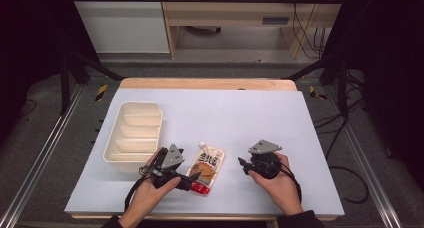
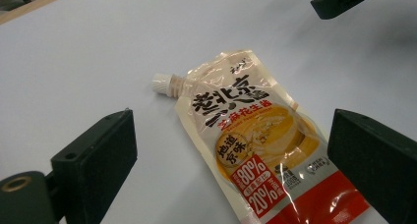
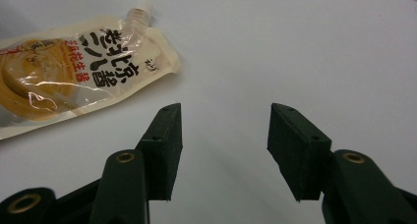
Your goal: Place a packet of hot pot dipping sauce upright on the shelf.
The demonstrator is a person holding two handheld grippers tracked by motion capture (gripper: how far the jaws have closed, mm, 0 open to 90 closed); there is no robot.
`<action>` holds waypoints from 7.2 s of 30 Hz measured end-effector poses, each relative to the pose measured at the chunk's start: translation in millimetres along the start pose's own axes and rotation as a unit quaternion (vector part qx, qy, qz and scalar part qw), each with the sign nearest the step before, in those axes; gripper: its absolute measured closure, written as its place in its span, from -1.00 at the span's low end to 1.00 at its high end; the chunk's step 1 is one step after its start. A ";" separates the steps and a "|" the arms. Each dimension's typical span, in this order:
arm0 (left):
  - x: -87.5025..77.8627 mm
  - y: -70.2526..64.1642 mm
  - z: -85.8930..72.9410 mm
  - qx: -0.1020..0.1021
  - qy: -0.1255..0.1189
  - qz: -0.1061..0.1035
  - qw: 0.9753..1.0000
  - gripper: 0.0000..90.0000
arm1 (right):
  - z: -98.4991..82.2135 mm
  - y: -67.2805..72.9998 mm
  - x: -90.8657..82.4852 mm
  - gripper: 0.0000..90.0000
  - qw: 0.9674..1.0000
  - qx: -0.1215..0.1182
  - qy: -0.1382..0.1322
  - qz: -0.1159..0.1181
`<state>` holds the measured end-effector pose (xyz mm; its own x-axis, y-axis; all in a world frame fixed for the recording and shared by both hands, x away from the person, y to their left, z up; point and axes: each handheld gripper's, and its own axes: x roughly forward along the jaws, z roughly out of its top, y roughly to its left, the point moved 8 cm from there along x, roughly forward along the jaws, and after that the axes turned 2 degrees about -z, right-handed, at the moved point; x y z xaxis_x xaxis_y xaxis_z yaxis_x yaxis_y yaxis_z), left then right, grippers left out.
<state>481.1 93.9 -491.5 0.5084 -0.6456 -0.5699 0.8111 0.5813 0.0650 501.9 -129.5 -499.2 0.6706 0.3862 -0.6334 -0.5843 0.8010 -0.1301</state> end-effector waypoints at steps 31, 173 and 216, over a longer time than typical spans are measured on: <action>-9.5 9.5 -5.0 -0.022 -0.014 0.037 0.999 -0.88 | 58.3 35.2 57.0 -0.04 0.996 -0.007 0.010 0.084; -75.9 66.6 52.4 0.113 0.098 -0.008 0.989 -0.88 | 141.1 94.4 -8.2 1.00 0.970 -0.158 -0.062 0.173; -33.6 50.7 58.9 0.163 0.157 -0.130 0.965 0.08 | 137.9 104.9 -16.4 1.00 0.961 -0.184 -0.072 0.193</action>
<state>522.1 115.9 -420.8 0.2046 -0.5362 -0.8189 0.9733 0.2002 0.1121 492.6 11.3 -397.2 0.4128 0.7018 -0.5805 -0.9062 0.3805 -0.1844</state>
